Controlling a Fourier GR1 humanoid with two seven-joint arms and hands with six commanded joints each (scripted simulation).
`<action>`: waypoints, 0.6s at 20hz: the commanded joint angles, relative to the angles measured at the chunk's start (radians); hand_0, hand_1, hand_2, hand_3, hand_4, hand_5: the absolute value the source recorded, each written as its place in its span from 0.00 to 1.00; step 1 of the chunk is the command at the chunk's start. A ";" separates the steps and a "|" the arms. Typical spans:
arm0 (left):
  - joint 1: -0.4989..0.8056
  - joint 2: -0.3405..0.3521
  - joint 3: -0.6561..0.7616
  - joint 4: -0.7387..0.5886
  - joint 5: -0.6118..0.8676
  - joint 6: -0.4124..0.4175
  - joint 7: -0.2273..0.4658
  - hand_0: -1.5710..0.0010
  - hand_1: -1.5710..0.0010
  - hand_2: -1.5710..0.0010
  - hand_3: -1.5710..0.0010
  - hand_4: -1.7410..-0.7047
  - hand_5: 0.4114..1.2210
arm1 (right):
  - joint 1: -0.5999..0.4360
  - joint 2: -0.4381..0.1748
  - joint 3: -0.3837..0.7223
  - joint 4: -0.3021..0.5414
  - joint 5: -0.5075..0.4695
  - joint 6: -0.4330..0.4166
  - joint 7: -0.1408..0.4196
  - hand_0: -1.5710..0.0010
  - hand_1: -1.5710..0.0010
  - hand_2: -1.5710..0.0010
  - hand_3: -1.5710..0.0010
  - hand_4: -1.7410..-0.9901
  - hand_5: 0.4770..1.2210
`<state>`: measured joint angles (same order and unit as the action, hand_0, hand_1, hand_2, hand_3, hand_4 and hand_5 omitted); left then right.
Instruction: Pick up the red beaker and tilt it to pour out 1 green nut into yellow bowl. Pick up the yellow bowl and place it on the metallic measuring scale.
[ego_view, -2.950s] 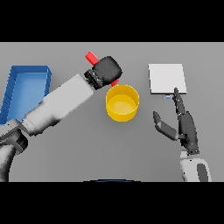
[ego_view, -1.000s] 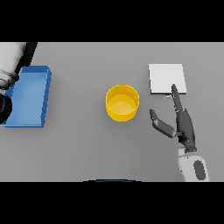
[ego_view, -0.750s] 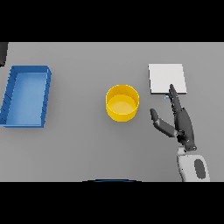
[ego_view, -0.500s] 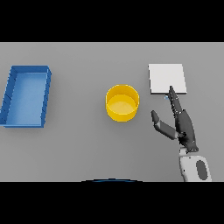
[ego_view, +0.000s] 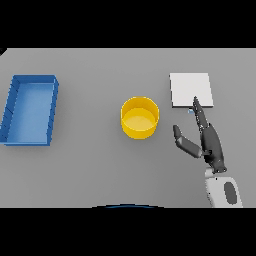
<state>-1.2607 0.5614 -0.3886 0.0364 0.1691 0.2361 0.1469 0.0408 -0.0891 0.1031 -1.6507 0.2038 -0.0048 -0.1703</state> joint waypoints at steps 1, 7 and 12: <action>0.017 -0.005 0.009 0.000 0.016 0.009 -0.003 0.00 0.00 0.00 0.12 0.00 1.00 | -0.003 -0.006 -0.003 0.009 0.002 0.002 0.002 1.00 1.00 1.00 1.00 0.71 0.31; 0.120 -0.047 0.020 -0.012 0.088 0.053 -0.026 0.00 0.00 0.00 0.12 0.00 1.00 | -0.010 0.003 -0.002 0.015 -0.003 0.000 0.001 1.00 1.00 1.00 1.00 0.74 0.28; 0.189 -0.054 -0.018 -0.087 0.126 -0.030 0.014 0.00 0.00 0.00 0.10 0.08 0.59 | -0.013 0.010 0.002 0.023 -0.001 0.000 0.007 1.00 1.00 1.00 1.00 0.77 0.27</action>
<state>-1.0707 0.5070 -0.4061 -0.0510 0.2982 0.2077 0.1592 0.0281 -0.0794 0.1053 -1.6279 0.2032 -0.0048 -0.1618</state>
